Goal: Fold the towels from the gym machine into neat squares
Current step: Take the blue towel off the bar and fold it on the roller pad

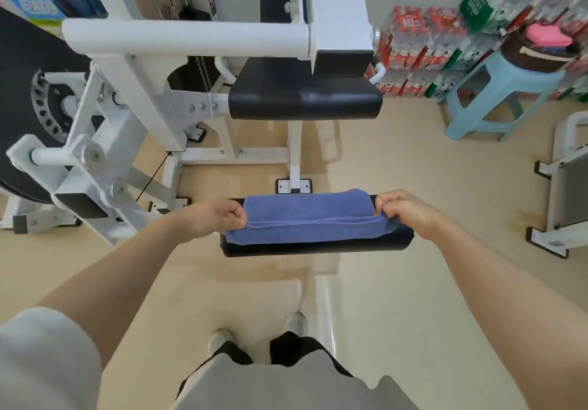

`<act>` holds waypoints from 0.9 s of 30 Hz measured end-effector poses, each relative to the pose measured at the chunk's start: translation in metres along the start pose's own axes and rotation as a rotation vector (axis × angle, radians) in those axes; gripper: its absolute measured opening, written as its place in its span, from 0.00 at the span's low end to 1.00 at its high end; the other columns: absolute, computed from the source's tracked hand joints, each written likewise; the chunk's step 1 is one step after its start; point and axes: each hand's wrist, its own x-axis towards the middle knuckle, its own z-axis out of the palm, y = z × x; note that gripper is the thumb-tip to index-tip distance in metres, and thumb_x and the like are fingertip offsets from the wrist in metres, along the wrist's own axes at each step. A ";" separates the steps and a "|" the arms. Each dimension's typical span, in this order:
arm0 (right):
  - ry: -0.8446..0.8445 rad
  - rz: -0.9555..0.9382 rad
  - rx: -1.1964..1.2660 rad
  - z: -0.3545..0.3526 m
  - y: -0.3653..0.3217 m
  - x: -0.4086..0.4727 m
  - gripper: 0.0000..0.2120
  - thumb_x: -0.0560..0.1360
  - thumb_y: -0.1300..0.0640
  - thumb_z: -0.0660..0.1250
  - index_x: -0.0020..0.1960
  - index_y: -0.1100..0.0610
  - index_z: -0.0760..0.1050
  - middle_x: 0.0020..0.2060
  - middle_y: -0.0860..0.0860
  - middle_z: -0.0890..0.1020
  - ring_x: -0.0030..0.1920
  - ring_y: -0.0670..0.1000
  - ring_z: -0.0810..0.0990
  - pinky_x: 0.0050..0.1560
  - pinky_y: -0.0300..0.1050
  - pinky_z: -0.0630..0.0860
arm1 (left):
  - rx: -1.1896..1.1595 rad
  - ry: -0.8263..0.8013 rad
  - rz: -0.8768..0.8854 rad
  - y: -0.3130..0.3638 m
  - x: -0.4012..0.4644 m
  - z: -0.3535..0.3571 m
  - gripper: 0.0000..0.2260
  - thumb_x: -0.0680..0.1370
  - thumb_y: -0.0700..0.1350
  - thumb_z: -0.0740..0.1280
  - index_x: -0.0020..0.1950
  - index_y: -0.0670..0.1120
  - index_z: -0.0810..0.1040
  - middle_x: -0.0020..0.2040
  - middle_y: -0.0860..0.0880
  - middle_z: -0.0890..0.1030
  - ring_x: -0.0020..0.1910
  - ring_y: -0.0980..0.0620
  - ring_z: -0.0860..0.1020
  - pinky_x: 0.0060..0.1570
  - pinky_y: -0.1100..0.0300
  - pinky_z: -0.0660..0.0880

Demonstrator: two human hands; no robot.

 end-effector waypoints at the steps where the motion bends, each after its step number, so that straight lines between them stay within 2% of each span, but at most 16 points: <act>1: -0.027 0.047 -0.039 0.003 0.004 0.000 0.03 0.55 0.60 0.55 0.28 0.57 0.66 0.25 0.49 0.68 0.33 0.50 0.63 0.35 0.42 0.57 | 0.012 -0.034 -0.019 -0.003 0.001 0.004 0.01 0.76 0.42 0.66 0.45 0.45 0.77 0.39 0.52 0.76 0.40 0.54 0.73 0.44 0.65 0.70; 4: -0.061 0.157 -0.105 0.008 0.016 0.001 0.07 0.62 0.61 0.57 0.26 0.54 0.69 0.23 0.45 0.69 0.32 0.49 0.65 0.35 0.41 0.60 | 0.001 -0.103 -0.057 -0.012 0.004 0.016 0.04 0.71 0.45 0.67 0.43 0.46 0.77 0.39 0.52 0.77 0.41 0.53 0.73 0.45 0.63 0.70; 5: -0.051 0.179 -0.129 0.010 0.021 0.004 0.10 0.66 0.63 0.57 0.28 0.54 0.70 0.25 0.46 0.70 0.32 0.49 0.66 0.34 0.40 0.61 | -0.013 -0.114 -0.063 -0.014 0.006 0.020 0.03 0.71 0.44 0.67 0.43 0.46 0.77 0.40 0.51 0.77 0.41 0.53 0.73 0.45 0.63 0.71; 7: -0.014 0.199 -0.147 0.014 0.027 0.009 0.10 0.71 0.65 0.56 0.34 0.57 0.71 0.32 0.50 0.71 0.34 0.50 0.66 0.33 0.40 0.62 | -0.033 -0.107 -0.059 -0.016 0.012 0.026 0.01 0.74 0.42 0.66 0.44 0.46 0.77 0.41 0.49 0.76 0.41 0.52 0.73 0.45 0.61 0.71; 11: 0.092 0.171 -0.072 0.018 0.033 0.024 0.12 0.75 0.65 0.55 0.36 0.56 0.71 0.35 0.48 0.74 0.39 0.49 0.70 0.37 0.39 0.65 | -0.173 0.057 -0.017 -0.016 0.030 0.026 0.02 0.76 0.43 0.65 0.47 0.48 0.77 0.39 0.48 0.75 0.40 0.52 0.73 0.45 0.59 0.72; 15: 0.203 0.126 0.060 0.015 0.037 0.047 0.10 0.75 0.65 0.57 0.41 0.55 0.75 0.42 0.49 0.79 0.46 0.51 0.75 0.47 0.42 0.71 | -0.432 0.228 -0.008 -0.006 0.057 0.018 0.04 0.78 0.40 0.63 0.51 0.46 0.75 0.38 0.48 0.76 0.39 0.53 0.75 0.43 0.66 0.75; 17: 0.337 0.113 0.149 0.013 0.041 0.060 0.07 0.75 0.61 0.60 0.45 0.53 0.76 0.47 0.49 0.80 0.48 0.50 0.76 0.49 0.41 0.71 | -0.613 0.337 -0.045 -0.006 0.073 0.018 0.06 0.79 0.42 0.63 0.55 0.45 0.73 0.41 0.48 0.77 0.41 0.53 0.77 0.45 0.64 0.75; 19: 0.424 0.149 0.218 0.014 0.047 0.069 0.05 0.72 0.51 0.63 0.46 0.49 0.76 0.49 0.47 0.80 0.51 0.50 0.77 0.55 0.45 0.72 | -0.817 0.376 -0.128 -0.013 0.087 0.021 0.11 0.79 0.48 0.62 0.59 0.45 0.72 0.47 0.47 0.79 0.47 0.51 0.79 0.50 0.59 0.76; 21: 0.405 0.231 0.200 0.018 0.056 0.074 0.12 0.70 0.46 0.64 0.45 0.54 0.78 0.46 0.52 0.81 0.50 0.55 0.79 0.57 0.50 0.74 | -0.851 0.343 -0.242 -0.025 0.096 0.031 0.16 0.78 0.56 0.60 0.57 0.47 0.75 0.52 0.47 0.81 0.53 0.47 0.80 0.58 0.53 0.75; 23: 0.392 0.315 0.193 0.027 0.067 0.073 0.14 0.74 0.50 0.65 0.49 0.62 0.77 0.48 0.59 0.81 0.53 0.61 0.79 0.59 0.56 0.75 | -0.804 0.308 -0.319 -0.032 0.096 0.040 0.16 0.77 0.59 0.59 0.51 0.49 0.78 0.50 0.47 0.82 0.51 0.47 0.80 0.58 0.52 0.75; 25: 0.398 0.337 0.174 0.036 0.076 0.070 0.12 0.75 0.54 0.64 0.46 0.65 0.75 0.42 0.58 0.79 0.48 0.64 0.77 0.54 0.56 0.76 | -0.718 0.319 -0.308 -0.037 0.096 0.045 0.14 0.76 0.57 0.62 0.46 0.48 0.78 0.49 0.45 0.80 0.50 0.46 0.78 0.56 0.51 0.75; 27: 0.383 0.315 0.146 0.042 0.079 0.069 0.11 0.76 0.55 0.63 0.40 0.61 0.70 0.35 0.53 0.72 0.40 0.58 0.70 0.40 0.48 0.70 | -0.571 0.315 -0.284 -0.038 0.096 0.047 0.09 0.76 0.52 0.65 0.46 0.48 0.77 0.51 0.45 0.80 0.51 0.44 0.78 0.58 0.48 0.75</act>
